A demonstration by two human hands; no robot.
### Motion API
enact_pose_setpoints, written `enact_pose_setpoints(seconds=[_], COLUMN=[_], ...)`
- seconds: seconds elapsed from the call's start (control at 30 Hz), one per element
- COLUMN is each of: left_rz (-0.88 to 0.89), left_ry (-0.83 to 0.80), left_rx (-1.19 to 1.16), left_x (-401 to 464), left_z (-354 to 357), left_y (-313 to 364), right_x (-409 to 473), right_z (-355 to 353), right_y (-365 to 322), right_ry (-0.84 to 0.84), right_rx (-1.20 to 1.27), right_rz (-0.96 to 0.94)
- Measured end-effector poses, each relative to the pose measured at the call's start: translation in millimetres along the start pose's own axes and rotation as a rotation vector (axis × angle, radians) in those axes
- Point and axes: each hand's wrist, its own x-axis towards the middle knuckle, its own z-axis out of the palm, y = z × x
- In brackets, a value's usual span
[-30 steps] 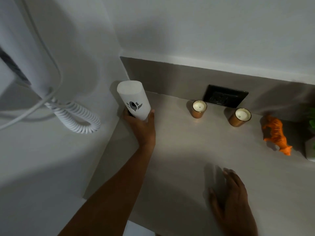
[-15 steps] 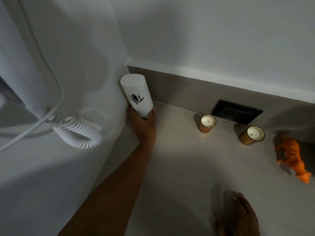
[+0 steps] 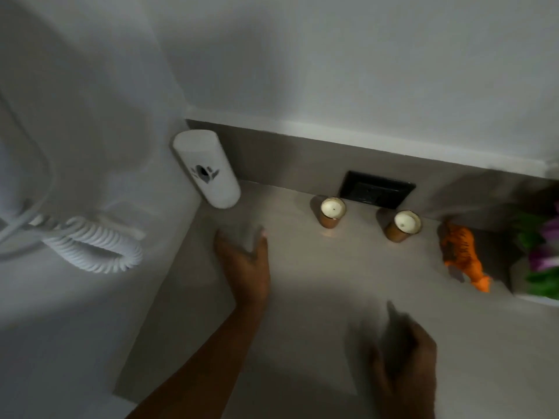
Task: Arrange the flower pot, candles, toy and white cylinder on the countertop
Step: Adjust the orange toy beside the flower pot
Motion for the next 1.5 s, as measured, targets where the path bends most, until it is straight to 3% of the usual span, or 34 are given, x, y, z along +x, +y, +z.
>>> enact_pose_setpoints(seconds=[0.1, 0.13, 0.33, 0.53, 1.03, 1.2, 1.33, 1.5], left_rz=[0.101, 0.115, 0.183, 0.218, 0.297, 0.303, 0.513, 0.908], left_ry=[-0.352, -0.387, -0.403, -0.318, -0.307, -0.41, -0.568, -0.779], left_rx=[-0.04, -0.012, 0.227, 0.227, 0.343, 0.512, 0.719, 0.793], left_x=[-51, -60, -52, -34, -24, -41, -65, -76], left_z=[-4, 2, 62, 90, 104, 76, 18, -38], left_y=[-10, -1, 31, 39, 43, 36, 6, -25], right_x=[40, 54, 141, 180, 193, 160, 87, 62], right_z=[8, 13, 36, 47, 49, 39, 9, -41], right_y=[-22, -25, -32, -32, -26, -30, -18, 7], right_ry=[0.219, 0.239, 0.322, 0.351, 0.327, 0.292, 0.355, 0.607], right_rx=[-0.068, -0.026, 0.069, 0.056, -0.023, 0.029, -0.011, -0.007], right_rz=[0.058, 0.085, 0.185, 0.136, 0.108, 0.131, 0.039, 0.167])
